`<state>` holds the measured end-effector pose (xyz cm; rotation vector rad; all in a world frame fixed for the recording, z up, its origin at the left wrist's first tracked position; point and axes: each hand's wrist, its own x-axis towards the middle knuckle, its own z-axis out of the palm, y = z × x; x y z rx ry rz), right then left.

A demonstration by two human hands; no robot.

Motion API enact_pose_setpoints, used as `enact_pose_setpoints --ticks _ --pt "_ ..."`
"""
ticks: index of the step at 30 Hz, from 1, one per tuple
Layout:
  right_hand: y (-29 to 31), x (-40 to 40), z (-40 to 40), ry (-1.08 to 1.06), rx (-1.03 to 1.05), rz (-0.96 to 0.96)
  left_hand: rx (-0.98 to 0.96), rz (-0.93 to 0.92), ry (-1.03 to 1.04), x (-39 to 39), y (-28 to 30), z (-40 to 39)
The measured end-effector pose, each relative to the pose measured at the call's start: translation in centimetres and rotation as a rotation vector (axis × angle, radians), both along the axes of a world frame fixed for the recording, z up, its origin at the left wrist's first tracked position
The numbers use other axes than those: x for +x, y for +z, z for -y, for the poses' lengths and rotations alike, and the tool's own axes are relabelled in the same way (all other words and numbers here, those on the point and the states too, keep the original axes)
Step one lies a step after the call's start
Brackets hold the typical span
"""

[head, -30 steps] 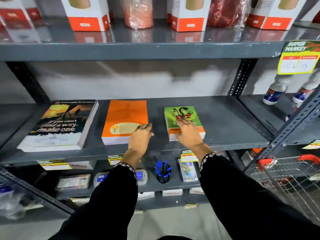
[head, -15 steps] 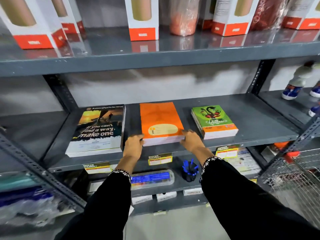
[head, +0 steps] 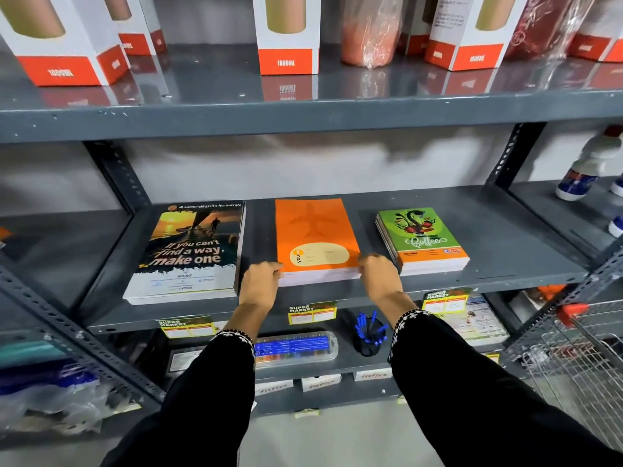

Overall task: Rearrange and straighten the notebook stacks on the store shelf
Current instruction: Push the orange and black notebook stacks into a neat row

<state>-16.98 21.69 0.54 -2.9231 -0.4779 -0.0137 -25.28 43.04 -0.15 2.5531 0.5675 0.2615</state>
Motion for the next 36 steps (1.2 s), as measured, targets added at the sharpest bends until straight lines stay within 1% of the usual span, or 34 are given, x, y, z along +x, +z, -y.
enact_pose_setpoints --ticks 11,13,17,23,27,29,32,34,36 --pt "-0.5 0.2 0.3 0.083 -0.088 0.072 0.203 -0.034 -0.076 -0.2 -0.3 0.3" --pt "-0.6 0.3 0.3 0.099 -0.100 0.086 0.265 -0.063 -0.096 -0.2 -0.3 0.3" --pt "-0.7 0.3 0.4 0.117 -0.118 0.096 0.457 -0.169 -0.156 -0.3 -0.3 0.6" --pt "-0.8 0.2 0.5 0.145 -0.134 0.110 0.538 -0.224 -0.165 -0.2 -0.2 0.7" --pt "-0.7 0.0 0.4 0.127 -0.144 0.095 0.548 -0.240 -0.160 -0.2 0.0 0.8" --pt "-0.6 -0.2 0.3 0.101 -0.135 0.072 0.525 -0.217 -0.163 -0.2 0.0 0.6" --pt "-0.4 -0.9 -0.1 0.063 -0.078 0.066 0.441 -0.135 -0.166 -0.7 0.1 0.2" --pt "-0.4 -1.4 -0.7 0.040 -0.021 0.097 0.373 -0.072 -0.144 -1.2 0.3 -0.3" --pt "-0.3 -1.9 -1.7 0.038 -0.018 0.136 0.321 -0.014 -0.127 -1.7 0.5 -1.1"
